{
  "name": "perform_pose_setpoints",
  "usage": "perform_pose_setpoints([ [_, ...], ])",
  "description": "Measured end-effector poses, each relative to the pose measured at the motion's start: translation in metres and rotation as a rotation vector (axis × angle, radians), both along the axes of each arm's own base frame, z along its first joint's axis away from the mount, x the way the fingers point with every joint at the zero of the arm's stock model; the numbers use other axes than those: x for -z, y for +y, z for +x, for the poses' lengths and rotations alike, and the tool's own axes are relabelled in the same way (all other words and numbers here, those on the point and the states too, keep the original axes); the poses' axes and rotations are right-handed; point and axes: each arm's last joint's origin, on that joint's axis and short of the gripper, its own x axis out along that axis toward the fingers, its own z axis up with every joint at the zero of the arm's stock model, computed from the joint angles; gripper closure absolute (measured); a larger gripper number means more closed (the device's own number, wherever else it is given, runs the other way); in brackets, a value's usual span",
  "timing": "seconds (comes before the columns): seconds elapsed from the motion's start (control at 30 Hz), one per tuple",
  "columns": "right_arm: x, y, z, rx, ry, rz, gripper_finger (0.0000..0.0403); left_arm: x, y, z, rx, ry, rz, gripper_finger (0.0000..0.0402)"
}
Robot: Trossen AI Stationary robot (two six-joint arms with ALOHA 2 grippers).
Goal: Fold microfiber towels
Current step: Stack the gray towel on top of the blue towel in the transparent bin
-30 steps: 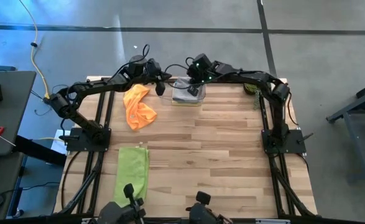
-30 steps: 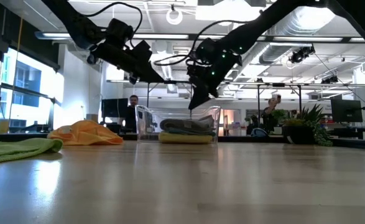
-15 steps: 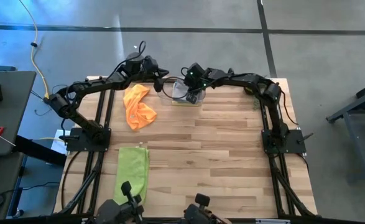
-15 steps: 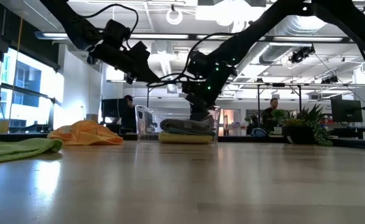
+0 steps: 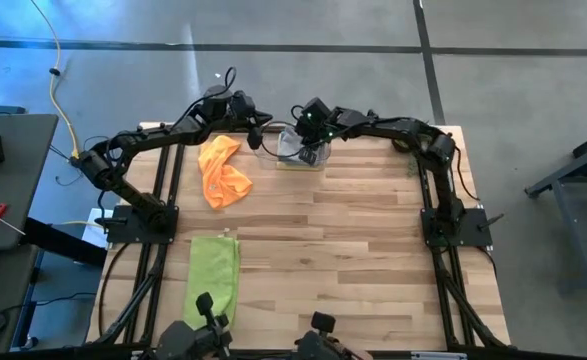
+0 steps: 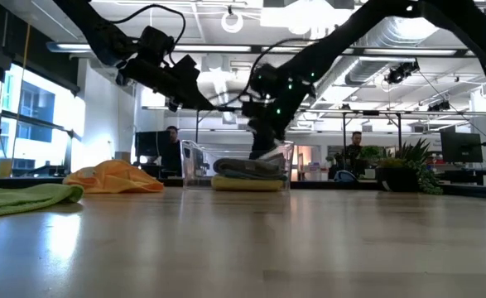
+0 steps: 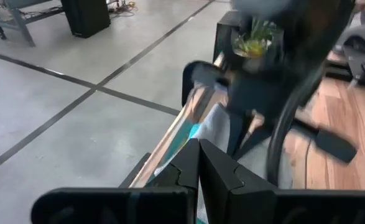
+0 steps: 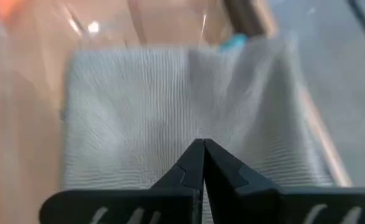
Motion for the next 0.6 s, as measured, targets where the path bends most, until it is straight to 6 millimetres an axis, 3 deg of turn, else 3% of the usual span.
perform_pose_setpoints([
  [0.2,-0.053,0.010,-0.019,-0.015,-0.056,-0.042,0.0403,0.008,-0.006,0.009,0.048,0.047,-0.006,0.0402],
  [0.27,-0.060,0.012,-0.031,-0.007,-0.044,-0.035,0.0403,0.014,-0.008,0.014,0.070,0.070,-0.014,0.0401],
  [0.47,-0.031,0.007,-0.055,0.063,0.076,0.022,0.0403,0.025,-0.009,0.019,0.058,0.131,-0.021,0.0401],
  [0.6,-0.027,0.007,-0.058,0.105,0.114,-0.004,0.0403,0.024,-0.009,0.019,0.047,0.139,-0.005,0.0402],
])
